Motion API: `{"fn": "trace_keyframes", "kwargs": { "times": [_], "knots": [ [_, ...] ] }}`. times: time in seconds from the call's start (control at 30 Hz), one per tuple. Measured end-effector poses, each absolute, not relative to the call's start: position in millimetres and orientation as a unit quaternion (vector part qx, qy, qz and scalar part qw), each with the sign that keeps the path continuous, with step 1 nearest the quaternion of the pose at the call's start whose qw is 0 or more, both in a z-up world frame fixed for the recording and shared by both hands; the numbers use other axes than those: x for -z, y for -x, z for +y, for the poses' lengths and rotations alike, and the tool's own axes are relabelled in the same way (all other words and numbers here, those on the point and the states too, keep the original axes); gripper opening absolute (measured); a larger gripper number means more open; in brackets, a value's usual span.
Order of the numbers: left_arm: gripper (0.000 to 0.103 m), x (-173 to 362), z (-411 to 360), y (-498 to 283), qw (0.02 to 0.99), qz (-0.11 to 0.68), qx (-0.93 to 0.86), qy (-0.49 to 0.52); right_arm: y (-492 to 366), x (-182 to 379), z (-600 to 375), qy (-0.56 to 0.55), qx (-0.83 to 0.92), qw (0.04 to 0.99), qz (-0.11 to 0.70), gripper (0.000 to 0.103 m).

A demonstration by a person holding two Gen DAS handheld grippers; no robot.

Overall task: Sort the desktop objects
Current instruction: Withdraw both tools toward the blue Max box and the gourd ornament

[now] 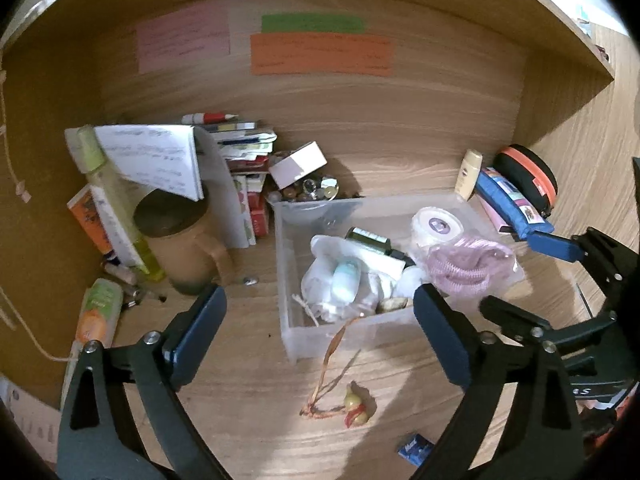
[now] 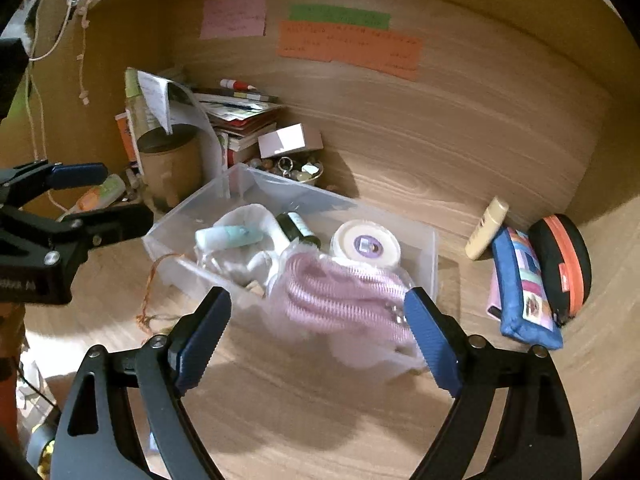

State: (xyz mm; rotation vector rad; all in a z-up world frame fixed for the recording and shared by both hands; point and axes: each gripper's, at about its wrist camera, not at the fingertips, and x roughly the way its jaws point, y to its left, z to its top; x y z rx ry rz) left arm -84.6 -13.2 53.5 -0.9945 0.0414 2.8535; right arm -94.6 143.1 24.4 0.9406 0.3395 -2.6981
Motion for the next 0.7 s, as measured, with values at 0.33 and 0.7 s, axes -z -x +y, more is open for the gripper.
{"fn": "trace_keyframes", "kwargs": {
  "times": [0.33, 0.7],
  "knots": [
    [0.099, -41.4, -23.5, 58.3, 0.037, 0.022, -0.938, 0.344, 56.8, -0.4, 135.5, -0.346, 0.917, 0.153, 0.124, 0.087],
    [0.099, 4.1, -45.1, 40.7, 0.034, 0.007, -0.919, 0.393, 20.0, 43.7, 107.6, -0.371, 0.89, 0.233, 0.127, 0.085]
  ]
}}
